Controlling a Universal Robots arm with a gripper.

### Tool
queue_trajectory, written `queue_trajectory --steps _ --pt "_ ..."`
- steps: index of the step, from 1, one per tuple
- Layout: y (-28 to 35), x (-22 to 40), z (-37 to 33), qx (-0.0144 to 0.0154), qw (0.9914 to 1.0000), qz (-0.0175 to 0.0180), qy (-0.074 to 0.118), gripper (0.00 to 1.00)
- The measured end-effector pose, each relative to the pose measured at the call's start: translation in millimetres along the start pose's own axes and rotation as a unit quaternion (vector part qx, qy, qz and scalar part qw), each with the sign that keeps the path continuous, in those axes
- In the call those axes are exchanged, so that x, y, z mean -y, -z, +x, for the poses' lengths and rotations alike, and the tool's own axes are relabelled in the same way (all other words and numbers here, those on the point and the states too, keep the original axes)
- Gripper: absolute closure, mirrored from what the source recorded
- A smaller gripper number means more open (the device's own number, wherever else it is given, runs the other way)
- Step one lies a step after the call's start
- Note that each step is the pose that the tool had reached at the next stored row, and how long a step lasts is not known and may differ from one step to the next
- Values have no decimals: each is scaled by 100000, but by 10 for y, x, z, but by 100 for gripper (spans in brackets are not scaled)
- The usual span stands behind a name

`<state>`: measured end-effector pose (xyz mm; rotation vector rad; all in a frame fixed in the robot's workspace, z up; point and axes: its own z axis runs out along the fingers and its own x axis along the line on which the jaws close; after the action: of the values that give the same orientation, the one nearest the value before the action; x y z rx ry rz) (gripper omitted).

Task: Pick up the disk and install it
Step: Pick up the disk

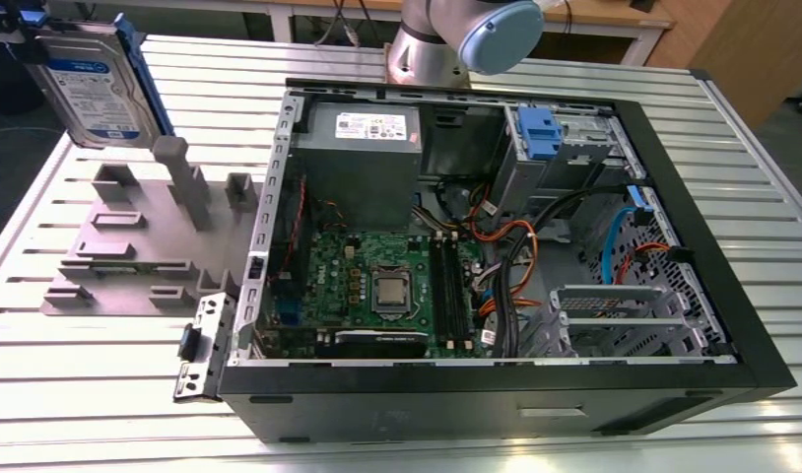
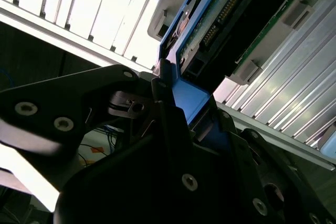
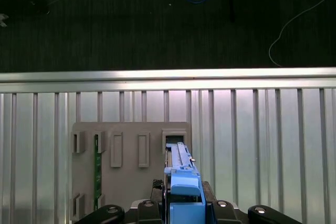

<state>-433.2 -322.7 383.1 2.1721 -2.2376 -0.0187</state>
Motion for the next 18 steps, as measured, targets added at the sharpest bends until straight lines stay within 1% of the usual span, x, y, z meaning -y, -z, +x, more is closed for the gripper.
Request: queue_trajectory --steps 4,7,15,18 --pt "0 0 1 6 100000 5 1 64" --pt "26 -1 1 5 100000 -1 2 64" --pt "176 -4 2 8 100000 3 0 64" --pt "243 -6 3 6 100000 2 2 64"
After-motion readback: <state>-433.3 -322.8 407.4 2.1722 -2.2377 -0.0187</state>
